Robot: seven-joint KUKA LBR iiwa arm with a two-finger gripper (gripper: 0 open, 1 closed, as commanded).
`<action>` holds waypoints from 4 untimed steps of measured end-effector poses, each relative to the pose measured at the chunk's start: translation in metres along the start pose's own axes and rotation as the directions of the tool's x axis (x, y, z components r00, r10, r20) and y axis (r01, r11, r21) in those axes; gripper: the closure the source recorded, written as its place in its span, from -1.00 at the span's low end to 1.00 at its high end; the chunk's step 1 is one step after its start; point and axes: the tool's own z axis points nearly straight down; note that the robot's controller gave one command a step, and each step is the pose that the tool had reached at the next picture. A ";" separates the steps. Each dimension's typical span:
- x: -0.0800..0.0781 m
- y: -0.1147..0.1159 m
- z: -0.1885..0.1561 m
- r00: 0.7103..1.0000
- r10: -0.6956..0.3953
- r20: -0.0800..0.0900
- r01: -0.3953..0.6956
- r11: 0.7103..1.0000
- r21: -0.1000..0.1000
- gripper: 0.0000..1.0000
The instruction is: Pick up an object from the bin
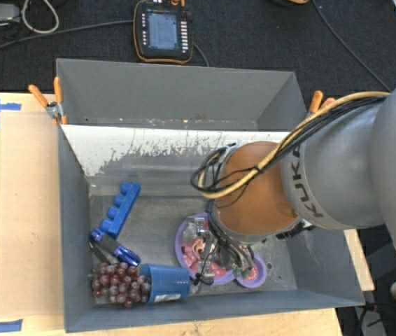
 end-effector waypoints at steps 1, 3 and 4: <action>0.000 0.000 0.000 1.000 0.000 0.000 0.000 1.000 0.000 1.00; 0.000 0.002 0.001 1.000 0.004 -0.001 -0.004 1.000 0.000 1.00; -0.011 0.036 0.031 0.988 0.152 0.029 -0.152 0.988 -0.007 1.00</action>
Offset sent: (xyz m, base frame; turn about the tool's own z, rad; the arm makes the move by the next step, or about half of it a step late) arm 0.0000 0.0000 0.0000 0.0000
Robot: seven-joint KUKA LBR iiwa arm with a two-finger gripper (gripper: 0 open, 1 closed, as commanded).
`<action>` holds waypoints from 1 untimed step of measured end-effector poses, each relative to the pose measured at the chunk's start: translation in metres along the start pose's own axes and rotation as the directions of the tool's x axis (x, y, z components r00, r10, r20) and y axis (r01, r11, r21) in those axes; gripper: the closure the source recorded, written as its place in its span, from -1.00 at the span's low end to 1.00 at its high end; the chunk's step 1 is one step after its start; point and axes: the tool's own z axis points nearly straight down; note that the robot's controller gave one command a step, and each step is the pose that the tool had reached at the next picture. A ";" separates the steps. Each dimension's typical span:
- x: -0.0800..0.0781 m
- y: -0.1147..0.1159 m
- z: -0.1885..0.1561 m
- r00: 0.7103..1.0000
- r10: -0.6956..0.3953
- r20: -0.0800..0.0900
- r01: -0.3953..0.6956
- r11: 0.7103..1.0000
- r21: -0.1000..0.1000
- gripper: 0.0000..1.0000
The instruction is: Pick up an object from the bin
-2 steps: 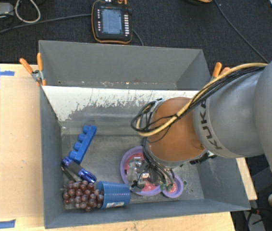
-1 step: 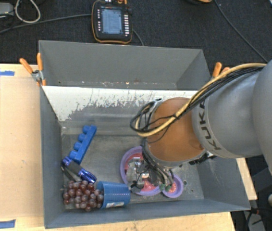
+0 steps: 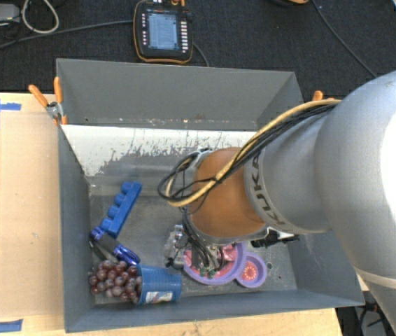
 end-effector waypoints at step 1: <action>-0.050 -0.035 0.022 0.993 -0.115 -0.023 0.115 0.993 0.003 1.00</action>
Offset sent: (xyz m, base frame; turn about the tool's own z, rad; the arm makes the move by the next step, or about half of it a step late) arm 0.0492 -0.0004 -0.0347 -0.0098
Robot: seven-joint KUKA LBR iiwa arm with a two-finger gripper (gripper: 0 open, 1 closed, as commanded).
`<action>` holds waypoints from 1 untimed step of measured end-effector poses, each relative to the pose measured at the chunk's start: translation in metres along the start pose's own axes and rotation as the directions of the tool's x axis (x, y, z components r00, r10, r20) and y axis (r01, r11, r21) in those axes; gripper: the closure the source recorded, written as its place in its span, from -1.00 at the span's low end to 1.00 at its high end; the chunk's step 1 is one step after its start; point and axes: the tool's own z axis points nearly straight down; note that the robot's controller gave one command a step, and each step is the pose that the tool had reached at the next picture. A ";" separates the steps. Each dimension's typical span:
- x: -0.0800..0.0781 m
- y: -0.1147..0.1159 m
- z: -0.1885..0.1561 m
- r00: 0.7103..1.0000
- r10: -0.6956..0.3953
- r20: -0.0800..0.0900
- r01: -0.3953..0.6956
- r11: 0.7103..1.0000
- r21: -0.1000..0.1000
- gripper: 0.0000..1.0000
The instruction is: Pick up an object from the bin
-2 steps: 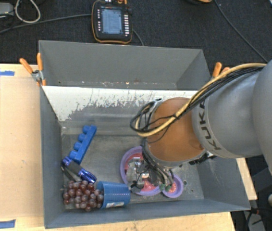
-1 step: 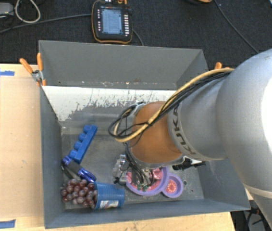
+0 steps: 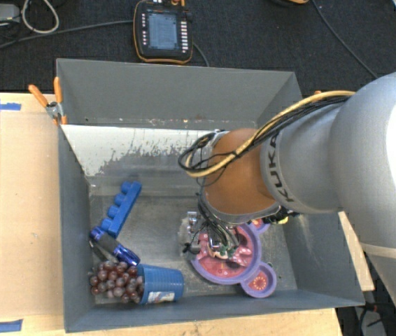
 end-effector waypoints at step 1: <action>-0.001 0.011 0.006 0.999 0.043 0.006 -0.043 0.999 0.002 1.00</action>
Offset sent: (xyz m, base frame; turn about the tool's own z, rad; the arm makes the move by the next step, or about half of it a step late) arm 0.0167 -0.0133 0.0361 -0.2129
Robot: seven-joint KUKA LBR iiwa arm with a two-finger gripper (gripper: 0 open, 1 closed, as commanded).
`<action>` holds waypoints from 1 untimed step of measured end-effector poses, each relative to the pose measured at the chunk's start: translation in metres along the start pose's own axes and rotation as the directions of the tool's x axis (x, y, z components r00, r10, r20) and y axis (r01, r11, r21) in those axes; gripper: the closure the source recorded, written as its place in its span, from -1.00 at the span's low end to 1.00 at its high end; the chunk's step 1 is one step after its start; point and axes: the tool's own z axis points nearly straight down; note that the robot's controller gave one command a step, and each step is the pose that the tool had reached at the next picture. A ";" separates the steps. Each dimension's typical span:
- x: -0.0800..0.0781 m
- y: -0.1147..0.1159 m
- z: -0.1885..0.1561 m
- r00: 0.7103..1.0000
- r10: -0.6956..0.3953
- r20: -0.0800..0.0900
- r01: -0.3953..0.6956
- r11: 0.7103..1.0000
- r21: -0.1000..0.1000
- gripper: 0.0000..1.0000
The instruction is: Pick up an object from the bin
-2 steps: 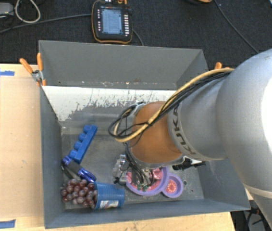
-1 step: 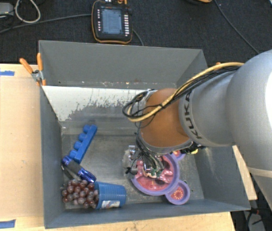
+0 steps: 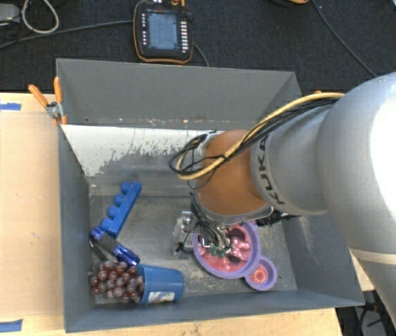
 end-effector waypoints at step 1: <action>-0.001 0.008 -0.008 1.000 0.004 -0.006 -0.004 1.000 -0.004 1.00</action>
Offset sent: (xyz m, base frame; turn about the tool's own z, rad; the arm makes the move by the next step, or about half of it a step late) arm -0.0228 -0.0087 0.0460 -0.2283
